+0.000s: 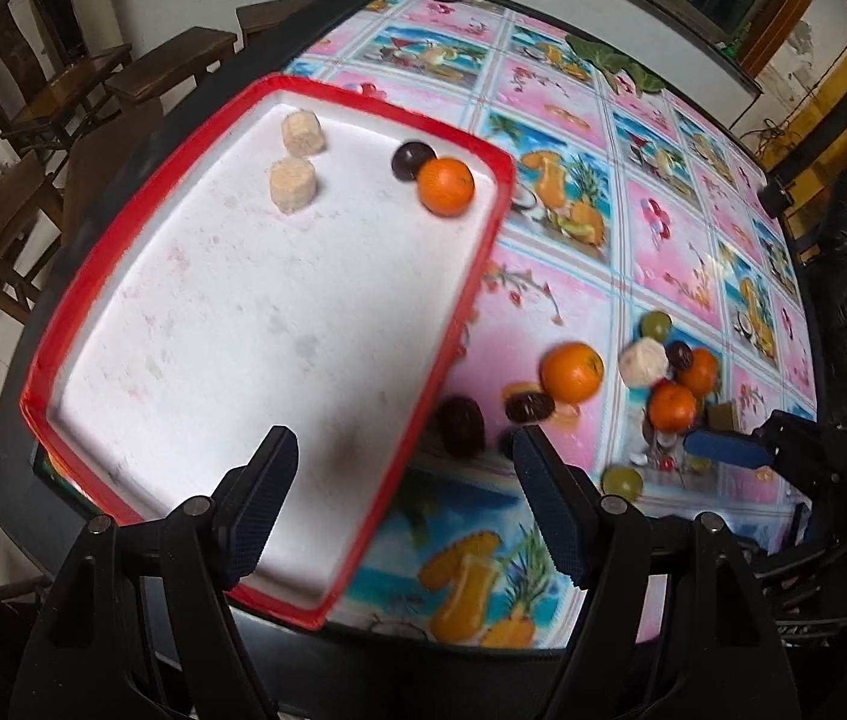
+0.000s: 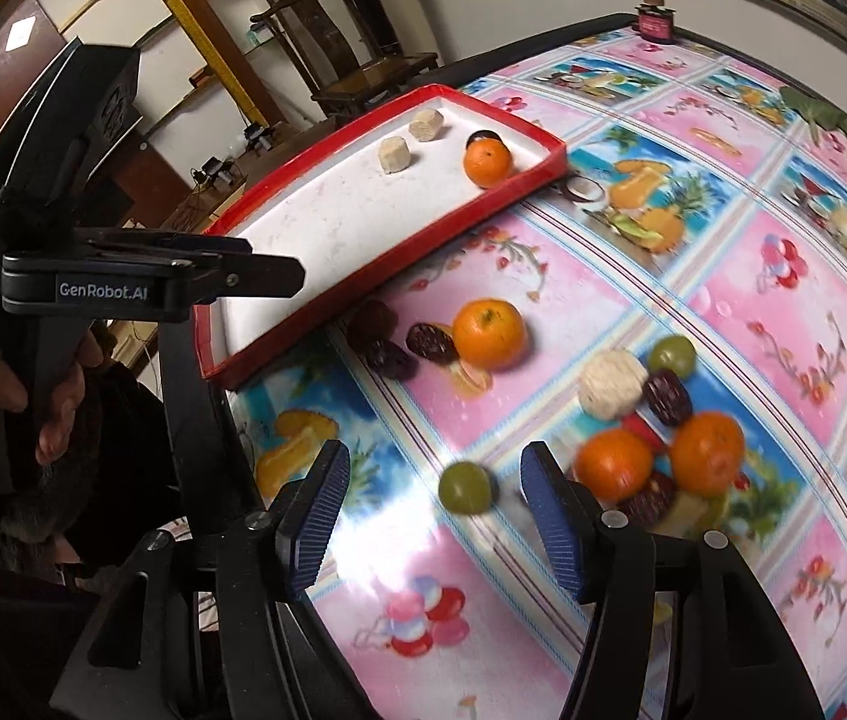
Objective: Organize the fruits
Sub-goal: 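Move both open tools back toward the fruit pile, then grasp the pale striped cake with the right tool while the left tool grasps a green grape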
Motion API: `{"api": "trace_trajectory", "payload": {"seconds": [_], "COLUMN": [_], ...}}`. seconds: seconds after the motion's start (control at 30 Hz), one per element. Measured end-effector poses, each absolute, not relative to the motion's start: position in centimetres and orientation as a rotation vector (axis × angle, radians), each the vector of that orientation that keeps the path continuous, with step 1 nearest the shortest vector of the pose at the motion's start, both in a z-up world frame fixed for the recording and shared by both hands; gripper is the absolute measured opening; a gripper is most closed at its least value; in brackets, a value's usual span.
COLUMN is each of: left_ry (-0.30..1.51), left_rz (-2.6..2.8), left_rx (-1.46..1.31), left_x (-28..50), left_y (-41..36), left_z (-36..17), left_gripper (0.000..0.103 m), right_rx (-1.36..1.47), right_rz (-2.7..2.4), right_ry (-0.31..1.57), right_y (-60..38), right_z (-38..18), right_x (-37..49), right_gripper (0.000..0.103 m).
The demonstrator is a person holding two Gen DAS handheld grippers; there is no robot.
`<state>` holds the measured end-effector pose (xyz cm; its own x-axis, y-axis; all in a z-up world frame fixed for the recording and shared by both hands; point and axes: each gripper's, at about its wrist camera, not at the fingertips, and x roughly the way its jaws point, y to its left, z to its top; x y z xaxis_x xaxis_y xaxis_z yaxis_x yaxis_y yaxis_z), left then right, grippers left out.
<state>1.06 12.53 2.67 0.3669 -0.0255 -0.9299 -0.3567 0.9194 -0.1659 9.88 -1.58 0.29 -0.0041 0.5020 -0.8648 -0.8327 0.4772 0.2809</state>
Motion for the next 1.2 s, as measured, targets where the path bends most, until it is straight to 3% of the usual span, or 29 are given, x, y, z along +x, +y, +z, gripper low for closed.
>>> {"api": "trace_trajectory", "payload": {"seconds": [0.63, 0.83, 0.93, 0.97, 1.07, 1.2], "left_ry": [1.244, 1.263, 1.279, 1.289, 1.272, 1.273], "left_rz": [-0.02, -0.088, -0.107, -0.098, -0.086, -0.062], "left_rx": [-0.291, -0.225, -0.179, -0.164, -0.169, -0.218], "left_x": [1.0, 2.9, 4.2, 4.4, 4.3, 3.4], "left_y": [4.2, 0.9, -0.4, -0.7, -0.5, 1.1], "left_z": [1.2, -0.5, -1.8, -2.2, -2.2, -2.2], "left_gripper": [0.074, 0.067, 0.055, 0.042, 0.023, 0.023], "right_rx": [-0.22, -0.211, -0.212, -0.216, -0.219, -0.241], "right_rz": [0.929, 0.869, 0.85, 0.842, 0.823, 0.793], "right_ry": [1.203, 1.219, 1.228, 1.228, 1.22, 1.198], "right_y": [-8.8, -10.9, -11.8, -12.0, -12.6, -12.7], "right_z": [0.2, -0.2, -0.3, -0.3, -0.1, -0.1], "right_x": [10.2, 11.0, 11.2, 11.3, 11.8, 12.8], "right_gripper": [0.057, 0.056, 0.054, 0.054, 0.053, 0.052]}}
